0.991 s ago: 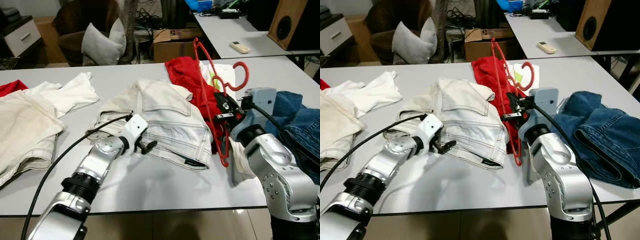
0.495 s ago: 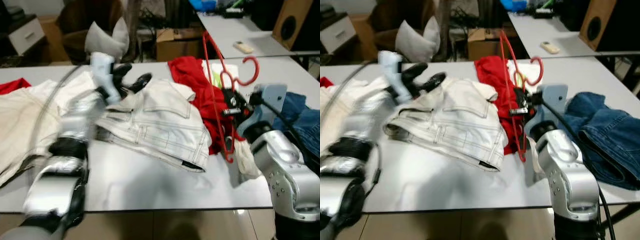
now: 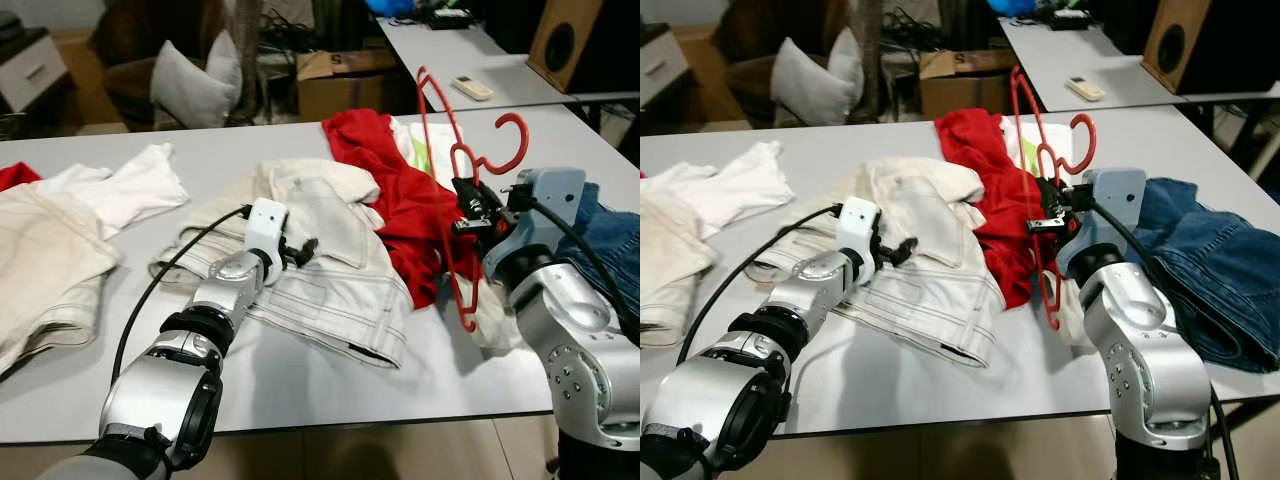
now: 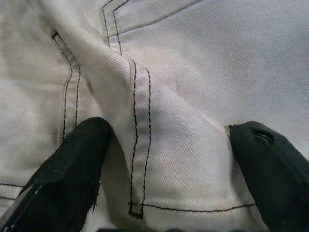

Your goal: Hang hanger

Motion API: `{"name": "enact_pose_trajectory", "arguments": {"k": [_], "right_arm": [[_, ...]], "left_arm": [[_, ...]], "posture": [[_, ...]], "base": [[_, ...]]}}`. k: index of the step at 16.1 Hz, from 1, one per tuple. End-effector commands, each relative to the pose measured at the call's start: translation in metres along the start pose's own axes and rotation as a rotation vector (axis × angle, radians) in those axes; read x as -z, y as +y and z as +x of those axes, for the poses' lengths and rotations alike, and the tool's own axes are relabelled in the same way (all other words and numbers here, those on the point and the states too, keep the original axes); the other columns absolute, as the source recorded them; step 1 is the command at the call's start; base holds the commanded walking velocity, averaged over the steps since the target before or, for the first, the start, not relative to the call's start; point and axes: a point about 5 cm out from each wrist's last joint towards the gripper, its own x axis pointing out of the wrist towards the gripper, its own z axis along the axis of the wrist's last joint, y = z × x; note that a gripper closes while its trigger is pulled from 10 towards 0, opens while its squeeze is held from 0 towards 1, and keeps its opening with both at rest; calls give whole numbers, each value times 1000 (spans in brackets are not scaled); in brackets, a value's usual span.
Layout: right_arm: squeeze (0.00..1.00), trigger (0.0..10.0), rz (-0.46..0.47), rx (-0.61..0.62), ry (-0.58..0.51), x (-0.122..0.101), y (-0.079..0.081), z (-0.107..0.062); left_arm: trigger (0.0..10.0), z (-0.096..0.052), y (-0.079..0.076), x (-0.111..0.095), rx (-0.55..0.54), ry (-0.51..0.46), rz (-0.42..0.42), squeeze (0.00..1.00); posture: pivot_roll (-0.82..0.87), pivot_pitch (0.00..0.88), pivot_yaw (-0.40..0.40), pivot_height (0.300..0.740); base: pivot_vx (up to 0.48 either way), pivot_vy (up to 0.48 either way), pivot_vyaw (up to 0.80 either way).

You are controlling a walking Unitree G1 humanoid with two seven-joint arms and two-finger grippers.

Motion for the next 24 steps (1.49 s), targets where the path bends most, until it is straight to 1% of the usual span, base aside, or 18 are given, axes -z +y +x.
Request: {"name": "enact_pose_trajectory", "arguments": {"k": [1,2,3,4,5,6,7,8,9,10,11,12,14,16,17,18,19,24], "right_arm": [[0,10000,6,-6,7,1,3,-3],[0,10000,11,-10,14,2,4,-2],[0,10000,11,-14,19,3,5,-2],[0,10000,13,-16,19,3,5,-1],[0,10000,16,-17,13,3,5,-1],[0,10000,17,-16,12,3,5,-1],[0,10000,18,-14,6,3,5,0],[0,10000,15,-17,6,3,6,1],[0,10000,14,-20,3,3,7,1],[0,10000,0,-27,-3,3,10,2],[0,10000,-6,-20,-8,2,10,3],[0,10000,-4,-15,-11,2,10,3],[0,10000,-32,-5,11,7,11,4],[0,10000,-67,0,4,10,14,3],[0,10000,-41,-5,5,13,15,1],[0,10000,6,-14,8,17,17,0],[0,10000,35,-22,10,20,18,-2],[0,10000,48,-50,19,29,22,-7]], "left_arm": [[10000,-7,-8,51,35,214,37,0],[10000,-8,-9,57,30,225,71,0],[10000,-6,-6,46,2,151,13,0],[10000,-3,-2,24,6,18,-99,0],[10000,-4,7,-15,50,-189,-218,0],[10000,-4,9,-21,62,-219,-222,0],[10000,-16,27,-60,59,-402,-177,443],[10000,-21,33,-68,45,-435,-159,451],[10000,-26,36,-74,41,-465,-131,827],[10000,-48,42,-85,6,-533,-20,859],[10000,-66,44,-88,-2,-572,21,918],[10000,-77,44,-88,-3,-584,38,1000],[10000,-99,50,-81,-52,-566,112,1000],[10000,-115,55,-70,-120,-535,129,1000],[10000,-123,59,-60,-175,-507,123,420],[10000,-130,59,-53,-202,-482,102,153],[10000,-133,57,-47,-214,-466,100,20],[10000,-139,46,-44,-223,-438,75,0]], "posture": [[-121,0,87,740],[-116,0,83,740],[-113,0,81,740],[-109,0,82,740],[-108,0,81,740],[-96,0,78,740],[-83,0,76,740],[-75,0,75,740],[-75,0,75,740],[-59,0,70,740],[-50,0,65,740],[-47,0,64,740],[-15,0,43,740],[-8,0,41,740],[-3,0,39,740],[3,0,36,740],[9,0,31,740],[19,0,26,740]], "base": [[0,0,0],[0,0,0],[0,0,0],[0,0,0],[0,0,0],[0,0,0],[0,0,0],[0,0,0],[0,0,0],[0,0,0],[0,0,0],[0,0,0],[0,0,0],[0,0,0],[0,360,0],[0,390,0],[0,424,0],[0,480,0]]}}
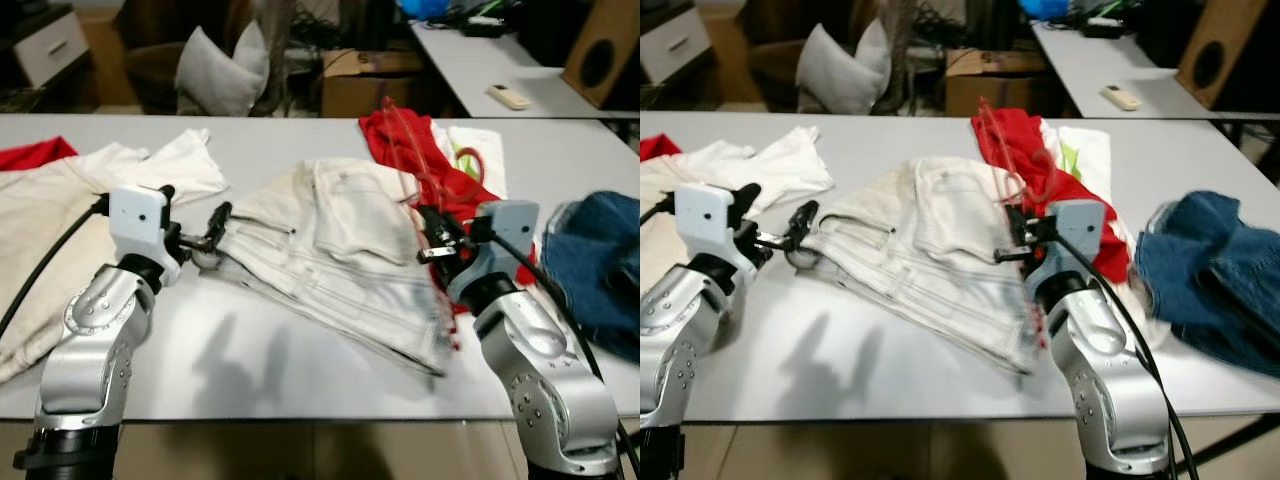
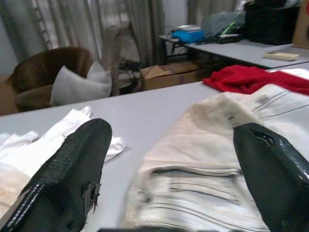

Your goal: Hang hanger

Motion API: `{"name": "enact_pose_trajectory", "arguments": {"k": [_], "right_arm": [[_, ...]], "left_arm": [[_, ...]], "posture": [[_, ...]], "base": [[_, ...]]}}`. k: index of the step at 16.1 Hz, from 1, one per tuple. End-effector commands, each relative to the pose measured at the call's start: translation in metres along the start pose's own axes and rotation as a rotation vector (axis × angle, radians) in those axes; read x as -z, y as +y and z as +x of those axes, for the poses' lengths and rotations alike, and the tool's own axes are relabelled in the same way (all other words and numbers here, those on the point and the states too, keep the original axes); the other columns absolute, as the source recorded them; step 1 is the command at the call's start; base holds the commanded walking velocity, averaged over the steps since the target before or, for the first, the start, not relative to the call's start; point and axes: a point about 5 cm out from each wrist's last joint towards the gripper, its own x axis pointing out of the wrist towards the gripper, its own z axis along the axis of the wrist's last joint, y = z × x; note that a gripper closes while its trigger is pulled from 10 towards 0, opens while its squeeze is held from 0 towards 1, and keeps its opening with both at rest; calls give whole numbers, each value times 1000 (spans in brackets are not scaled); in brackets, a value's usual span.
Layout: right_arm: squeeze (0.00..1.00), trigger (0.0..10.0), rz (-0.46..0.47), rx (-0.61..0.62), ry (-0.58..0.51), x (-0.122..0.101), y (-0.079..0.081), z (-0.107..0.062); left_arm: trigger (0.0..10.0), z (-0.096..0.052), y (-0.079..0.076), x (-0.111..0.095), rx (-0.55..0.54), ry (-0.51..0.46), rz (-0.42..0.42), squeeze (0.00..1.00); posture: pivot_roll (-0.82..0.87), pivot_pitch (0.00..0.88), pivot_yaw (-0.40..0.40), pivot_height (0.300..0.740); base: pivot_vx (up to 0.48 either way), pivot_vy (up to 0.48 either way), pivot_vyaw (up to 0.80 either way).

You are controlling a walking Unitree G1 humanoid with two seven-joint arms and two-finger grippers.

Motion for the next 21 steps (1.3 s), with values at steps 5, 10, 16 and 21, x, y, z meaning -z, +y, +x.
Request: {"name": "enact_pose_trajectory", "arguments": {"k": [5,10,16,21], "right_arm": [[0,10000,6,24,37,12,-6,-6],[0,10000,7,42,41,17,-6,-10],[0,10000,-226,58,36,-2,-17,-9],[0,10000,-690,243,324,-36,-78,-35]], "left_arm": [[10000,2,-8,0,17,17,10,0],[10000,5,-20,2,42,29,8,0],[10000,9,-27,-2,60,21,10,0],[10000,5,-22,-7,43,11,-25,0]], "posture": [[20,0,32,740],[16,0,40,740],[11,0,41,740],[0,0,43,740]], "base": [[0,480,0],[0,480,0],[0,480,0],[0,216,0]]}}
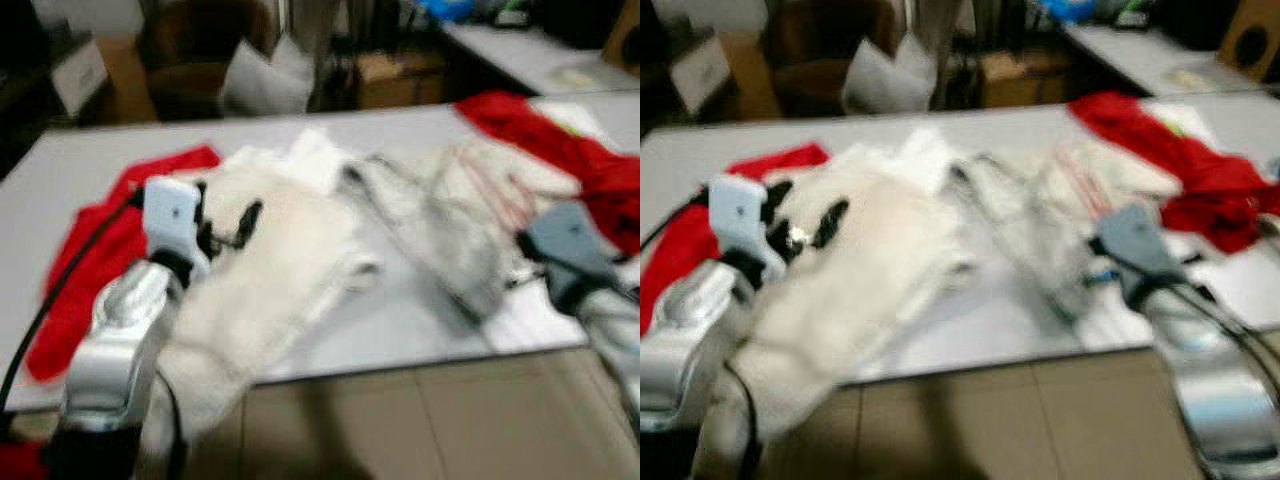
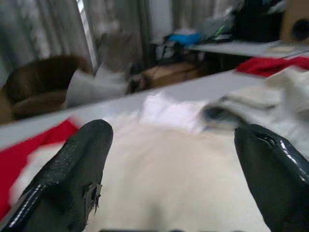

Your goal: Hang hanger

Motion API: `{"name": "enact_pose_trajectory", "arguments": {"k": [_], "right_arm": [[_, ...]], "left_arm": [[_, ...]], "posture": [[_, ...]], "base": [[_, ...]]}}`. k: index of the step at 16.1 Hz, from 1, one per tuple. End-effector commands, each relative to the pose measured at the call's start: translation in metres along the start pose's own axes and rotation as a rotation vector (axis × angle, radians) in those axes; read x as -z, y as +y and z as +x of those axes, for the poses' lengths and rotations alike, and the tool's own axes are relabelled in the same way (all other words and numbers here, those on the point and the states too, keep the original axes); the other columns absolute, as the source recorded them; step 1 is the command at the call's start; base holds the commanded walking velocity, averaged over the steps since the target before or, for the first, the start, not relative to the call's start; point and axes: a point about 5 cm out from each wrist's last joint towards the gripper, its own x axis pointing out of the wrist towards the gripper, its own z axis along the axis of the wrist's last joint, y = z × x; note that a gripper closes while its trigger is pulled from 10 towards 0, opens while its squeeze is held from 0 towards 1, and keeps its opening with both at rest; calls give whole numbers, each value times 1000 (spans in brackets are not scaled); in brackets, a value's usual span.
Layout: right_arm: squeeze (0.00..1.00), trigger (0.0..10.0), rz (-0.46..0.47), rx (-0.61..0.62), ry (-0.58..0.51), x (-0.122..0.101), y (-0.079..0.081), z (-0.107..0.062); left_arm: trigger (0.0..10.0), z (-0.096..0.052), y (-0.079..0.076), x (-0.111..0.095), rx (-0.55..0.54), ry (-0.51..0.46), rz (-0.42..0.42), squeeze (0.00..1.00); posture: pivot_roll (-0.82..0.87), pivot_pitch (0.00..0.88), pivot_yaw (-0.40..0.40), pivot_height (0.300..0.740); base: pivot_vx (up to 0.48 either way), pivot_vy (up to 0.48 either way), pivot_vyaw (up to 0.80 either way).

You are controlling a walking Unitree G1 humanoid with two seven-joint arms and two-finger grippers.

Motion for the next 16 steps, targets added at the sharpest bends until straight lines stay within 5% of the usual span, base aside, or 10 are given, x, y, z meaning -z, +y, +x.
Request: {"name": "enact_pose_trajectory", "arguments": {"k": [1,3,7,10,12,14,15,16], "right_arm": [[0,10000,3,33,-74,-15,-10,-3],[0,10000,263,-182,-269,-40,12,5],[0,10000,277,-189,-176,-27,17,27],[0,10000,401,-184,-213,-25,25,46],[0,10000,491,-287,-216,-21,38,57],[0,10000,487,-373,-168,-12,43,73],[0,10000,458,-360,-145,-8,40,79],[0,10000,442,-239,-28,13,17,102]], "left_arm": [[10000,1,2,-2,-8,5,2,0],[10000,4,-3,2,-8,32,70,0],[10000,5,-18,0,59,19,42,0],[10000,0,-17,7,14,32,44,0],[10000,-1,-21,12,22,46,60,0],[10000,0,-22,12,46,47,47,0],[10000,1,-23,10,53,45,45,0],[10000,-2,-31,4,140,26,52,0]], "posture": [[-1,0,47,740],[1,0,42,740],[19,0,29,740],[44,0,8,740],[44,0,6,740],[51,0,12,740],[59,0,13,740],[80,0,1,740]], "base": [[0,0,0],[0,0,0],[0,0,0],[0,0,0],[0,0,0],[0,0,0],[0,0,0],[0,0,0]]}}
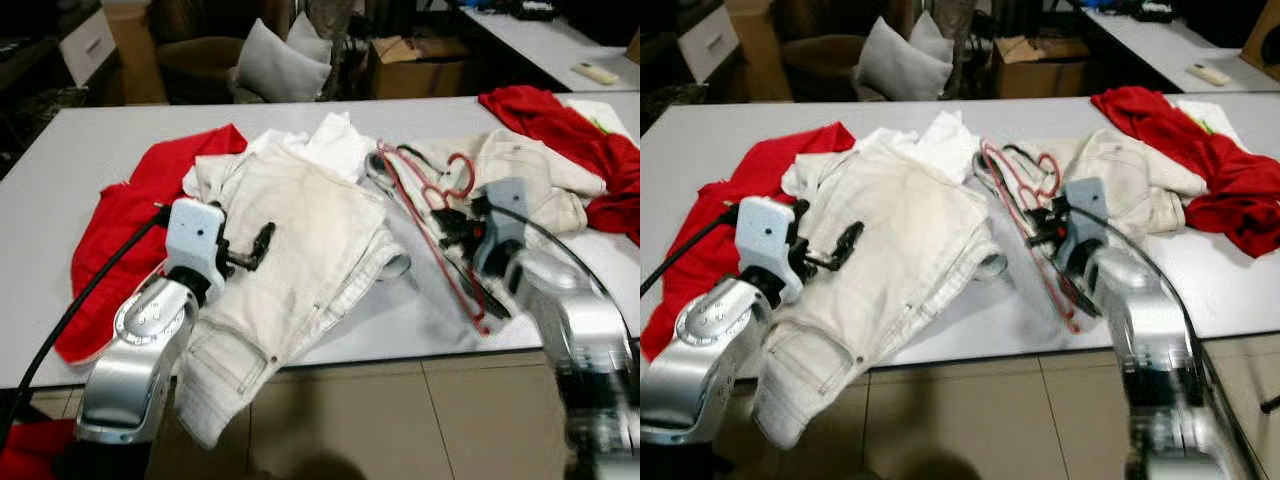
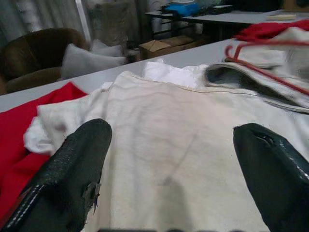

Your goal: Hang hanger

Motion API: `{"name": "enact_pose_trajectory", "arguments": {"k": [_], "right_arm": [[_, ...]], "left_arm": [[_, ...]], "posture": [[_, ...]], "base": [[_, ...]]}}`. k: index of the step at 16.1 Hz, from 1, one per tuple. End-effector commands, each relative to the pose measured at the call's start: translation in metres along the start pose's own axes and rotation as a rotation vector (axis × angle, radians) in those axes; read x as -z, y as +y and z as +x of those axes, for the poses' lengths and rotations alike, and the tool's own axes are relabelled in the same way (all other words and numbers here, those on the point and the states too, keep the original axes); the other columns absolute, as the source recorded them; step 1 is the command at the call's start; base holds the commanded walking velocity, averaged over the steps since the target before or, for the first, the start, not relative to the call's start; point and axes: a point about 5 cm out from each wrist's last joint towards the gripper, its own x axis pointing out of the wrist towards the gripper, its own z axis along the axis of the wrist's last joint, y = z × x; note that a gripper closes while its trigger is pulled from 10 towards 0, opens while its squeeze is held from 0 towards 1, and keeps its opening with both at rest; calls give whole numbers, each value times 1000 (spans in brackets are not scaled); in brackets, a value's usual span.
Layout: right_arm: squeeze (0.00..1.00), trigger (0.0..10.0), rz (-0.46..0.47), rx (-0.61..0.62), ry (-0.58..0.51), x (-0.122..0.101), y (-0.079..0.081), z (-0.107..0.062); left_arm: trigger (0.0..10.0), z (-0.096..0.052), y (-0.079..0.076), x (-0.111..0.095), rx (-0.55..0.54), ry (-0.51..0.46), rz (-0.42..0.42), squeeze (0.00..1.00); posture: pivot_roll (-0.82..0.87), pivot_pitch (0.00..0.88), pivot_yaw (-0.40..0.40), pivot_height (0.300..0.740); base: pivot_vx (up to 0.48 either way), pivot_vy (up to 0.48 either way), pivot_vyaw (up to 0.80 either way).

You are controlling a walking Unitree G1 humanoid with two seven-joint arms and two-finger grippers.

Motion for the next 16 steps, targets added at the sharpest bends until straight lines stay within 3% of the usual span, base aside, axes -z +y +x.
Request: {"name": "enact_pose_trajectory", "arguments": {"k": [1,2,3,4,5,6,7,11,13,16], "right_arm": [[0,10000,4,97,19,4,-20,0],[0,10000,103,175,64,13,-42,-2],[0,10000,124,215,87,18,-50,-3],[0,10000,187,292,153,33,-70,-11],[0,10000,195,316,175,38,-76,-13],[0,10000,295,352,223,54,-90,-25],[0,10000,325,414,252,66,-103,-37],[0,10000,271,721,178,66,-162,-90],[0,10000,224,766,132,59,-176,-104],[0,10000,194,647,50,50,-167,-91]], "left_arm": [[10000,-2,-6,-8,56,-24,11,0],[10000,-6,-9,-4,81,-4,18,0],[10000,-7,-10,-2,90,4,21,0],[10000,-8,-12,3,102,25,27,0],[10000,-8,-13,3,106,25,32,0],[10000,-7,-13,3,106,28,36,0],[10000,-5,-12,4,102,33,32,0],[10000,-1,-5,1,62,11,44,0],[10000,3,0,0,19,-5,44,0],[10000,8,12,-1,-60,-14,54,0]], "posture": [[80,0,1,740],[83,0,0,740],[83,0,0,740],[71,0,11,740],[71,0,11,740],[64,0,18,740],[61,0,22,740],[46,0,37,740],[36,0,47,740],[30,0,53,740]], "base": [[0,0,0],[0,0,0],[0,0,0],[0,0,0],[0,0,0],[0,0,0],[0,0,0],[0,0,0],[0,0,0],[0,0,0]]}}
